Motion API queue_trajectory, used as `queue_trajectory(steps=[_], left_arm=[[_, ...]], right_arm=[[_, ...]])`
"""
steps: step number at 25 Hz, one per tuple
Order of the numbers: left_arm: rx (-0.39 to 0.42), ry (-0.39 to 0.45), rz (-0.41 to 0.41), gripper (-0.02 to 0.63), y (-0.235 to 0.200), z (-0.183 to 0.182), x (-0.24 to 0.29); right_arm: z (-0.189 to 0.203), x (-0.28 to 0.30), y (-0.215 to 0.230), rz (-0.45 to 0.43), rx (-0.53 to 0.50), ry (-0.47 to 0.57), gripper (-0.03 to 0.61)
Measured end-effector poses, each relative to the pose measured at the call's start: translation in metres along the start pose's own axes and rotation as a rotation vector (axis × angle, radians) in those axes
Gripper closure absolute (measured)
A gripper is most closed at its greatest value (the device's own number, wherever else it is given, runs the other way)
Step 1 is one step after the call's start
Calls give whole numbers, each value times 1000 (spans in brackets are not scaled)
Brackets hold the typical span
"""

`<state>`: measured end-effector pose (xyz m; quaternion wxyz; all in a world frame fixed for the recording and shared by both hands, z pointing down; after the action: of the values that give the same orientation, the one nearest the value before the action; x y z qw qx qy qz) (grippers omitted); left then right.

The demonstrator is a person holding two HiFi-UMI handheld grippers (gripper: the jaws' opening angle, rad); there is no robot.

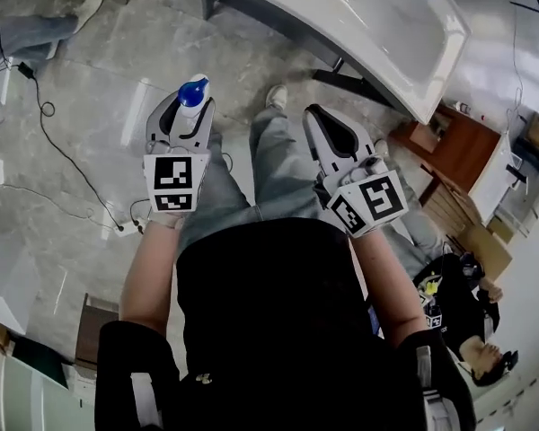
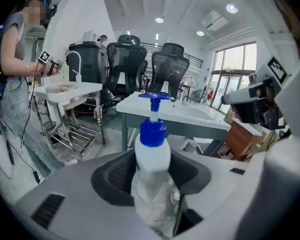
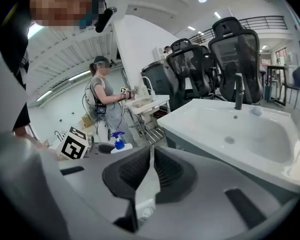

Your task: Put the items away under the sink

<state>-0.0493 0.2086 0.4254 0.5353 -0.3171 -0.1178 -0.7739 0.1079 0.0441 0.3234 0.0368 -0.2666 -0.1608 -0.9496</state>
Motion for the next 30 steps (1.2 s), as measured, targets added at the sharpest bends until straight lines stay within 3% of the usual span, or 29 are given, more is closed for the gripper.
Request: queue_trajectory(steps=[11, 16, 22, 30], left_arm=[[-82, 39, -141, 405, 19, 66, 76], [-72, 79, -188, 405, 17, 87, 112], [-49, 128, -191, 405, 15, 110, 172], [-6, 207, -158, 405, 21, 113, 264]], right_arm=[[65, 62, 30, -199, -158, -130, 535], [99, 91, 50, -264, -239, -171, 535], [132, 124, 80, -298, -346, -190, 535], [170, 167, 118, -303, -377, -182, 535]])
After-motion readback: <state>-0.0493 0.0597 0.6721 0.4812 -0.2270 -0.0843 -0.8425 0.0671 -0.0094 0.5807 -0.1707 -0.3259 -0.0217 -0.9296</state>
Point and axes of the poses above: the fingertips, and each gripper's own axes: x forward along the fingers, y to its right, z out of its underside, the point moved 6 cm from there along -x, backward along the fingers, and after that the axes turned 3 degrees about -z, right-handed, at the moved point
